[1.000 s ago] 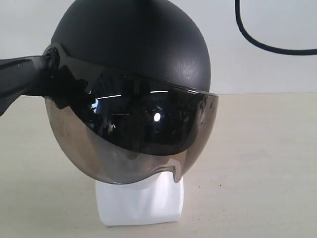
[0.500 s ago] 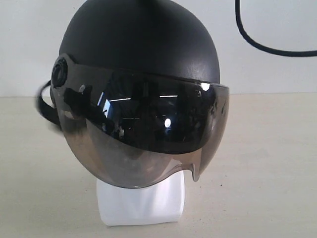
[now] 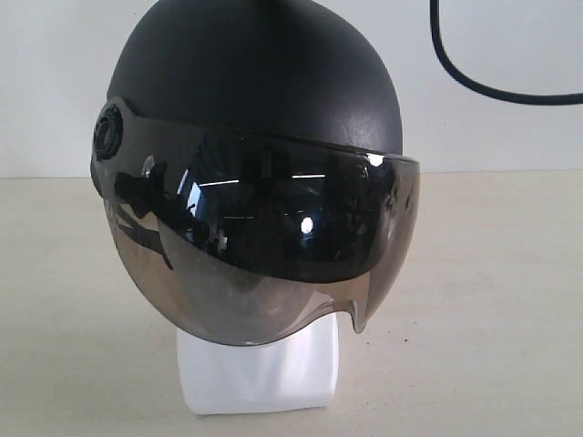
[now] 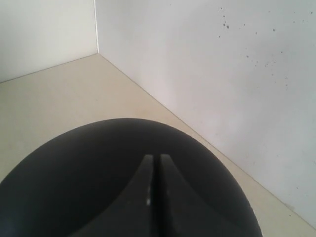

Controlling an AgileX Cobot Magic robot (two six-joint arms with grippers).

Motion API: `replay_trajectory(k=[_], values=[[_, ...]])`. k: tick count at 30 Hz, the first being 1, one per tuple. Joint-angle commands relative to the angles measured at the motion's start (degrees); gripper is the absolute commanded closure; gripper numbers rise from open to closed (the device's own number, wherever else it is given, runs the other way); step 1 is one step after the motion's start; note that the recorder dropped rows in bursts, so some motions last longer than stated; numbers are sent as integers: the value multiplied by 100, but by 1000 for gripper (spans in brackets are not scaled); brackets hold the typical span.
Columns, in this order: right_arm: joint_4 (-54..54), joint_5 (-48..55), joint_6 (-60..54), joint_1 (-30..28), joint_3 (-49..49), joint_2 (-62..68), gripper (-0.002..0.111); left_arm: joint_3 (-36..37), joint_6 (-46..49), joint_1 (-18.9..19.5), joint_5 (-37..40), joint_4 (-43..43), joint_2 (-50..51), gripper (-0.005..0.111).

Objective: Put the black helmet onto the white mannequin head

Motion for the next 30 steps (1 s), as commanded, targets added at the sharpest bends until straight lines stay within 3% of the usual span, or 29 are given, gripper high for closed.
replay_trajectory(k=[1,4,9,19,30], values=[[-25,400,-20,14,86,114,108,-58,34,1,-665,88,-31,84],[-25,430,-20,14,86,114,108,-190,34,1,-1015,136,-31,102],[-49,402,-20,14,86,114,108,-463,38,1,-1679,539,-31,102],[-154,187,-20,14,86,30,108,-566,38,1,-2514,539,260,102],[-579,145,230,3,86,-161,108,-577,-7,1,-2944,669,640,102]])
